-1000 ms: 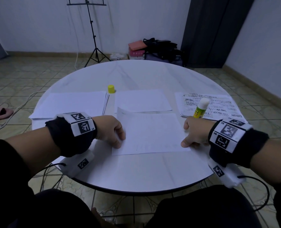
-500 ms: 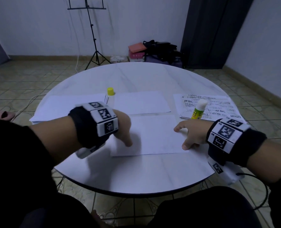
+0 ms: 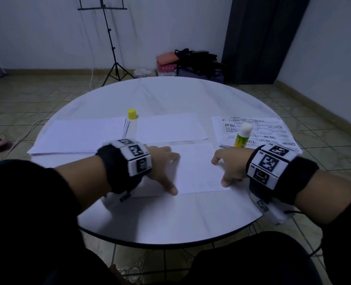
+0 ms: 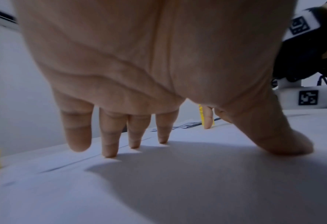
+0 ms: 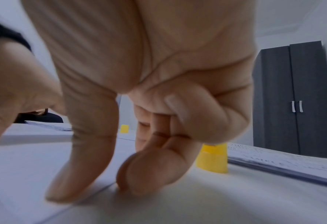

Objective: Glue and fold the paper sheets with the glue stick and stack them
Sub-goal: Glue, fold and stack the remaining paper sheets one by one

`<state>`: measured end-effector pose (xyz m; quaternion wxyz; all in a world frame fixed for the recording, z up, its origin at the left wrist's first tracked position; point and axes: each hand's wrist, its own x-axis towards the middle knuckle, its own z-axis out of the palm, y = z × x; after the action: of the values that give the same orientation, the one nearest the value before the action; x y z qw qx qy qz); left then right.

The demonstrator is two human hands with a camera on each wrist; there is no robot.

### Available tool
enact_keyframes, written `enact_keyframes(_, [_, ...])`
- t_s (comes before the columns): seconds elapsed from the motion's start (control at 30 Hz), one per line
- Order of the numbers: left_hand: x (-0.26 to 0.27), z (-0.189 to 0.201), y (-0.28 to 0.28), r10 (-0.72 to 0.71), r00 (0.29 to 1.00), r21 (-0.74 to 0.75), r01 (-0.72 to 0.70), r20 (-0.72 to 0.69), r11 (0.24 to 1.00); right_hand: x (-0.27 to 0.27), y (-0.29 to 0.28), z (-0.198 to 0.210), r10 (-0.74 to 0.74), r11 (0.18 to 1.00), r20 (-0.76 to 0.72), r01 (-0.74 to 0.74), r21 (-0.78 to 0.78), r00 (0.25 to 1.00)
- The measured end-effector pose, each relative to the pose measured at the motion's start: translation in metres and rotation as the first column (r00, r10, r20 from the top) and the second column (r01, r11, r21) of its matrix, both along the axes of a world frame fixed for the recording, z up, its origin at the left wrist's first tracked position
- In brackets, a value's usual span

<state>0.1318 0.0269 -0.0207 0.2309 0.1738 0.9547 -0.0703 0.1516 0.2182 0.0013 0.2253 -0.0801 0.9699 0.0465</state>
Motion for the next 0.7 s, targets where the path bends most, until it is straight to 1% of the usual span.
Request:
enact_keyframes(0.1, [0.007, 0.003, -0.038, 0.057, 0.998, -0.031, -0.057, 0.016, 0.998, 0.0, -0.001, 0.0, 0.013, 0.999, 0.017, -0.013, 0.032, 1.0])
enact_keyframes(0.17, [0.009, 0.004, -0.058, 0.072, 0.997, -0.046, -0.071, 0.013, 0.996, -0.001, -0.004, 0.0, 0.023, 0.998, 0.021, -0.024, 0.062, 1.0])
enact_keyframes(0.27, [0.011, 0.004, -0.071, 0.076, 0.997, -0.06, -0.075, 0.009, 0.995, -0.001, -0.008, -0.001, 0.009, 0.998, 0.021, -0.01, 0.057, 1.0])
enact_keyframes(0.33, [0.011, 0.003, -0.071, 0.068, 0.998, -0.07, -0.067, 0.007, 0.995, 0.003, -0.013, -0.002, 0.036, 0.997, 0.005, -0.037, 0.061, 0.999])
enact_keyframes(0.43, [0.01, 0.004, -0.069, 0.05, 0.999, -0.079, -0.051, -0.012, 0.996, 0.013, -0.032, -0.005, 0.157, 0.984, -0.029, -0.154, 0.087, 0.987])
enact_keyframes(0.53, [0.009, 0.002, -0.069, 0.051, 0.998, -0.066, -0.053, -0.032, 0.996, 0.017, -0.066, -0.013, 0.303, 0.953, -0.038, -0.304, -0.017, 0.952])
enact_keyframes(0.6, [0.007, 0.0, -0.069, 0.063, 0.998, -0.069, -0.065, -0.026, 0.996, 0.016, -0.093, -0.016, 0.406, 0.906, -0.049, -0.409, -0.106, 0.913])
enact_keyframes(0.63, [0.005, -0.002, -0.069, 0.088, 0.996, -0.065, -0.089, -0.017, 0.994, 0.016, -0.105, -0.016, 0.444, 0.884, -0.058, -0.448, -0.133, 0.894])
enact_keyframes(0.7, [0.002, -0.003, -0.07, 0.144, 0.99, -0.057, -0.144, 0.008, 0.988, 0.012, -0.119, -0.016, 0.466, 0.869, -0.069, -0.471, -0.149, 0.882])
